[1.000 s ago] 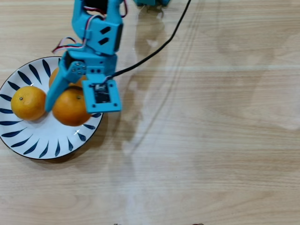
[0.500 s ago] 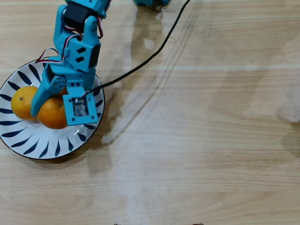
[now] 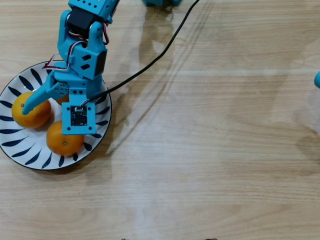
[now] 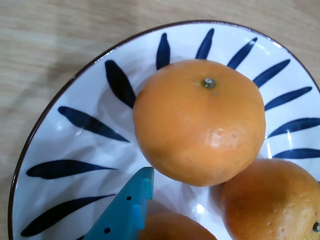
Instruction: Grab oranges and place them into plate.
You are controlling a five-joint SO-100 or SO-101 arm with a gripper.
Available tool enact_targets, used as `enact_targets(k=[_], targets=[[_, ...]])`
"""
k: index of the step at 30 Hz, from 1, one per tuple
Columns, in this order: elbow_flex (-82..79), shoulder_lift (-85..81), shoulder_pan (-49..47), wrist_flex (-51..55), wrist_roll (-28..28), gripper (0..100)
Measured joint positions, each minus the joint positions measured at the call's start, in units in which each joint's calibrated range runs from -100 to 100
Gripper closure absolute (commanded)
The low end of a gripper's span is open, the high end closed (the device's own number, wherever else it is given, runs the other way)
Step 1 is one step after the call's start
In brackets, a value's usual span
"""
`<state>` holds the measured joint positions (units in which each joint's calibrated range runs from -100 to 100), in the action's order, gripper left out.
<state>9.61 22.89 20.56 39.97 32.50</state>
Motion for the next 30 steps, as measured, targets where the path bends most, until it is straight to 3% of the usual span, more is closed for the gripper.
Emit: enact_targets(k=[7,14,24,30], targets=[[0.0,0.0,-0.2,0.0,0.1,60],[-5.5,-11.8,-3.5,2.0,-6.6,99],[-34.4,-42.1,-10.2,2.0,-21.0,98],[-54.6,-64.7,-16.8,0.4,-25.1,98]])
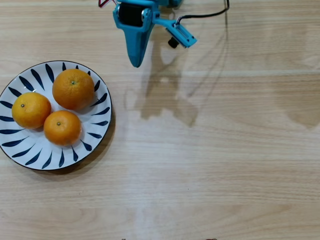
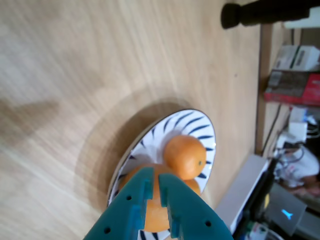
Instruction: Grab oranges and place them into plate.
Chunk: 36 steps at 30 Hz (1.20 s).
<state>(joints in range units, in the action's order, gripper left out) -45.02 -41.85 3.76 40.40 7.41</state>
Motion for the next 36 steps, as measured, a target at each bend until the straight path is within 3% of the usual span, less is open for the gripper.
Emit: enact_targets(k=[14,20,25,36], targets=[[-44.5,-54.2,-10.6,-0.3,-2.1,98],[-53.6,-56.8,-11.3,0.3,-2.8,98],[-53.8,-57.1,-11.2,6.9,-6.5,98],[-53.8,-57.1,-11.1,10.8,-6.9,98]])
